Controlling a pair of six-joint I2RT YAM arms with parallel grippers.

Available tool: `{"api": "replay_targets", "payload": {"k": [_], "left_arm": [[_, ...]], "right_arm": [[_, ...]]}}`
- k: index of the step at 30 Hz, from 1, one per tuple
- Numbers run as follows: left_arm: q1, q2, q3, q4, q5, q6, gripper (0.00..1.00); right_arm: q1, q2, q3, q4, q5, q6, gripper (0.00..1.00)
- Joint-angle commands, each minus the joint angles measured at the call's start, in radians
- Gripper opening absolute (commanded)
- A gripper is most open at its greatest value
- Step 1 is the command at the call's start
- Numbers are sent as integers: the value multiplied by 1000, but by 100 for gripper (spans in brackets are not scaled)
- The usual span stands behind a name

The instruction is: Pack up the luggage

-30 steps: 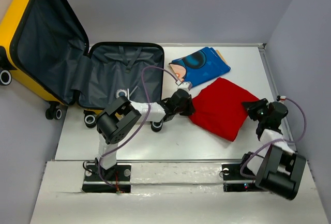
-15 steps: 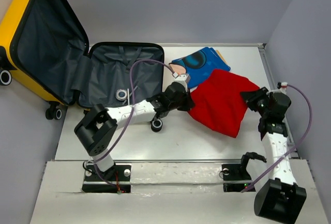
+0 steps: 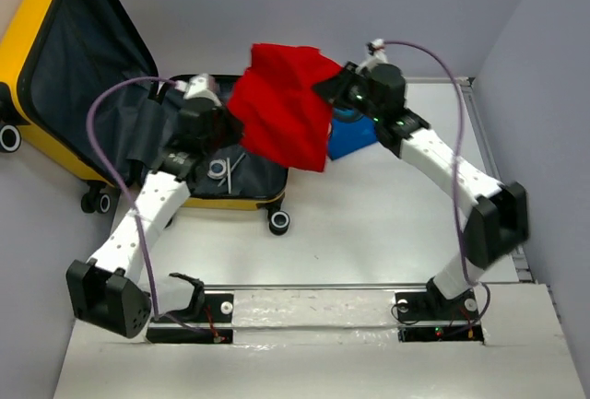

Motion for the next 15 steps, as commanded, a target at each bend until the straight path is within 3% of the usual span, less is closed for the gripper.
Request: {"api": "replay_targets", "payload": {"k": [1, 2, 3, 4, 5, 6, 7, 9, 13, 15], "left_arm": [[211, -106, 6, -28, -67, 46, 6], [318, -112, -24, -51, -44, 48, 10], [363, -116, -44, -57, -18, 55, 43], [409, -119, -61, -67, -33, 54, 67], [476, -130, -86, -94, -40, 55, 90], [498, -136, -95, -102, -37, 71, 97], [504, -149, -106, -105, -45, 72, 99], [504, -195, -141, -85, -24, 68, 99], [506, -224, -167, -71, 21, 54, 99], [504, -239, -170, -79, 33, 58, 99]], "right_arm": [[104, 302, 343, 34, -84, 4, 7], [130, 367, 420, -15, -96, 5, 8], [141, 501, 497, -48, -127, -1, 37], [141, 572, 674, -90, -141, -10, 56], [152, 640, 775, -257, -150, -24, 72], [152, 698, 862, -338, -145, -45, 81], [152, 738, 922, -390, -110, -88, 91], [152, 725, 889, -406, -40, -131, 93], [115, 570, 705, -368, 23, -200, 92], [82, 450, 539, -343, 77, -235, 86]]}}
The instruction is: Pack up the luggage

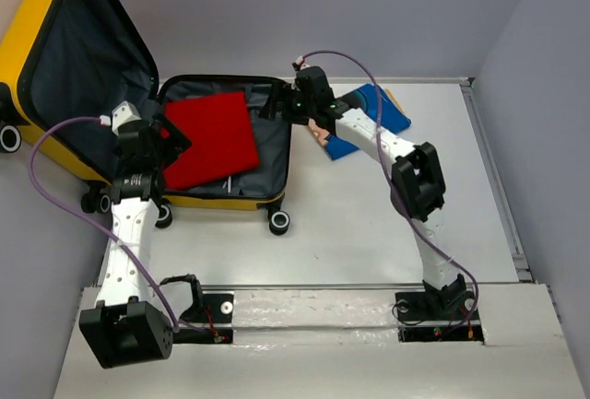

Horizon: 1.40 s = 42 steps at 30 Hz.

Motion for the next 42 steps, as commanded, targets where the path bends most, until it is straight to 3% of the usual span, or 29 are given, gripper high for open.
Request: {"api": "replay_targets", "payload": {"k": [1, 2, 4, 5, 6, 7, 9, 10, 13, 17, 20, 25, 27, 30, 31, 34, 42], "left_arm": [[-1, -62, -10, 38, 53, 16, 99], [-1, -79, -23, 55, 67, 14, 99], [-4, -90, -27, 64, 129, 14, 99], [-27, -96, -19, 70, 142, 25, 99], [-50, -101, -11, 72, 141, 29, 99], [-79, -105, 2, 78, 131, 29, 99], [-208, -114, 13, 96, 87, 23, 99], [-253, -111, 28, 109, 60, 22, 99], [-407, -91, 47, 124, 15, 7, 99], [-567, -52, 56, 170, -20, -16, 99], [-731, 31, 76, 195, -59, -26, 95], [-840, 116, 102, 233, -94, -26, 87], [-868, 142, 113, 242, -102, -26, 86], [-885, 174, 136, 244, -102, -23, 86], [-894, 182, 151, 244, -103, -20, 86], [-909, 232, 183, 230, -108, -4, 86], [-946, 505, 364, 190, -77, -17, 84]], "right_arm": [[-70, -300, -234, 48, 118, -115, 85], [-101, -342, -306, 74, 124, -121, 81], [-131, -431, -487, 108, 169, -147, 58], [-162, -445, -538, 108, 188, -161, 51], [-176, -459, -581, 108, 241, -175, 21], [-188, -463, -656, 108, 266, -173, 15], [-231, -456, -701, 108, 266, -178, 18], [-240, -445, -722, 108, 280, -183, 36], [-268, -431, -729, 98, 318, -187, 75], [-296, -394, -729, 98, 326, -154, 76], [-331, -319, -709, 107, 337, -112, 73], [-356, -243, -690, 180, 274, -46, 72], [-356, -213, -661, 181, 248, -11, 67], [-356, -184, -652, 182, 260, 20, 47], [-356, -181, -661, 184, 280, 23, 30], [-375, -231, -705, 193, 305, 21, 9], [-409, -547, -1105, 240, 375, -38, 7]]}}
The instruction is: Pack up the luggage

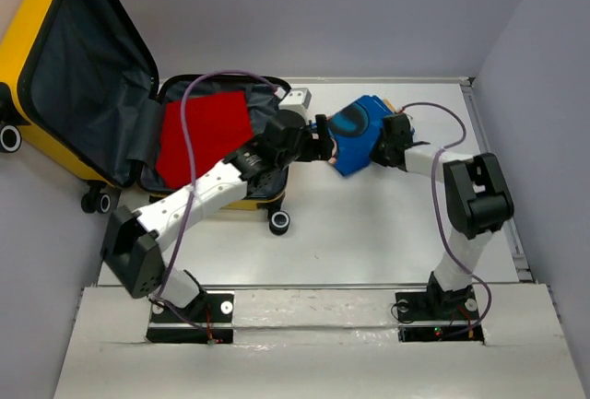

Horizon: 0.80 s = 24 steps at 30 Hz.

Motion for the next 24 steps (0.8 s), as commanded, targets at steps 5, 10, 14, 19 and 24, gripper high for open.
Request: {"api": "replay_targets", "payload": {"k": [5, 10, 14, 19, 24], "left_arm": [[-73, 267, 187, -3, 23, -23, 85], [-96, 354, 212, -6, -11, -48, 87], [-111, 445, 273, -52, -97, -37, 88], [-103, 547, 368, -106, -218, -14, 89], [-67, 672, 526, -193, -253, 27, 91]], "right_arm": [[-153, -356, -370, 31, 12, -20, 28], [-243, -505, -441, 31, -92, -44, 87], [-375, -473, -393, 31, -183, -58, 86], [-432, -367, -327, 106, -269, -57, 86], [-432, -263, -277, 169, -329, -23, 87]]}}
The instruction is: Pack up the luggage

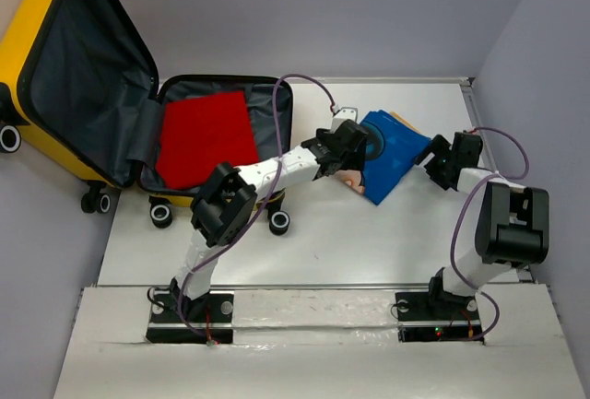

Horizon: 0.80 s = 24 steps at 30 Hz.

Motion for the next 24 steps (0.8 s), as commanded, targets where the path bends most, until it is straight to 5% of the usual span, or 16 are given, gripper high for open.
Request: {"api": "replay_targets", "payload": {"k": [1, 14, 24], "left_arm": [[41, 58, 126, -72, -67, 43, 91], [110, 248, 272, -116, 105, 103, 91], [127, 311, 278, -80, 250, 96, 78]], "right_arm": [[2, 86, 76, 96, -89, 19, 87], [2, 259, 187, 136, -105, 84, 77], [2, 283, 207, 144, -116, 96, 66]]}}
